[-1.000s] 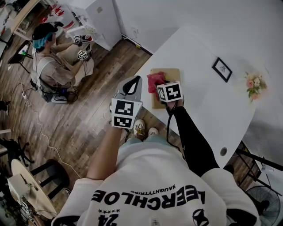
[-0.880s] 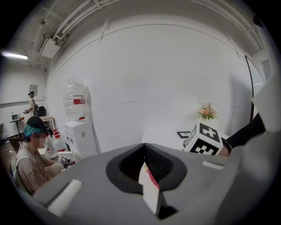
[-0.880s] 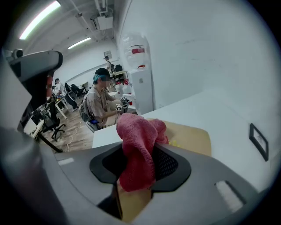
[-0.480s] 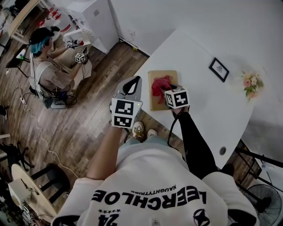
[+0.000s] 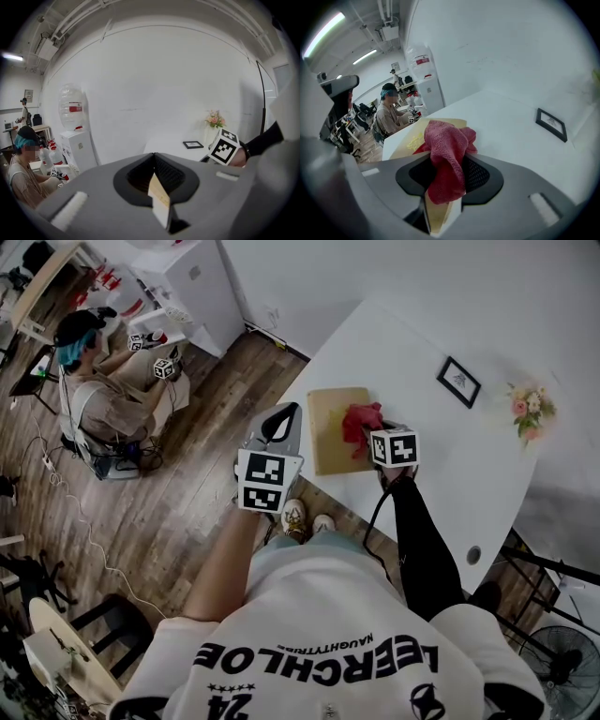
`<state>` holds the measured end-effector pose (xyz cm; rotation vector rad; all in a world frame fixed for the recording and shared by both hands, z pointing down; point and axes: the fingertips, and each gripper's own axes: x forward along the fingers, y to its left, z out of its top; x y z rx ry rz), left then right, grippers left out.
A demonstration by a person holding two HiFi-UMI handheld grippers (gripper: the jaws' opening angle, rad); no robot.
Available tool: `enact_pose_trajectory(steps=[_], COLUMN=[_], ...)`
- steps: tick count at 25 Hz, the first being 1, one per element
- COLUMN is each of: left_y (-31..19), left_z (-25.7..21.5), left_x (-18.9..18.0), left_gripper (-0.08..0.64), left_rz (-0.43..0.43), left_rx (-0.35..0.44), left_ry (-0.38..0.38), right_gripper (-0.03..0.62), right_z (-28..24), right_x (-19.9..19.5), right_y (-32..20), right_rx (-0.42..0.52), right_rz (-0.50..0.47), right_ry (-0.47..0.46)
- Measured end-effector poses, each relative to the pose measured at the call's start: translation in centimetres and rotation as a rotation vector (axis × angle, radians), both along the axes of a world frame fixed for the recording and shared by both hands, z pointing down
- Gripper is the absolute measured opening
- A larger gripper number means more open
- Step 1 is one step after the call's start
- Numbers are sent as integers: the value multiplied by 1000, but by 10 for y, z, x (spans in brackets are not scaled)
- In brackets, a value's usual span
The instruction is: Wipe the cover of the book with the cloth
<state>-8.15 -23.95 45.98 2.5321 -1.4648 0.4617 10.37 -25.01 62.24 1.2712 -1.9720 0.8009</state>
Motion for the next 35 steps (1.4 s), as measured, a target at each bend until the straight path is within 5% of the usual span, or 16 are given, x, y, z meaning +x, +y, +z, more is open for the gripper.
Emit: enact_pose_trajectory(steps=[6,10,22,35], left_y=[2,2,12,46], left_z=[-1,-9,-67,-128], left_x=[6,14,56,91], left_gripper=[55,55,55,55], left_rz=[7,11,9,-8], left_rx=[3,16,158,317], left_ry=[-2,8,-6,-17], right_gripper=[149,147,149,149], right_z=[-4,-36,-179,-258], right_x=[4,8,21,60], right_y=[0,0,15,55], right_rx=[17,144,592,848], right_rz=[59,27,-31,-30], right_ry=[-113,-70,-134,-143])
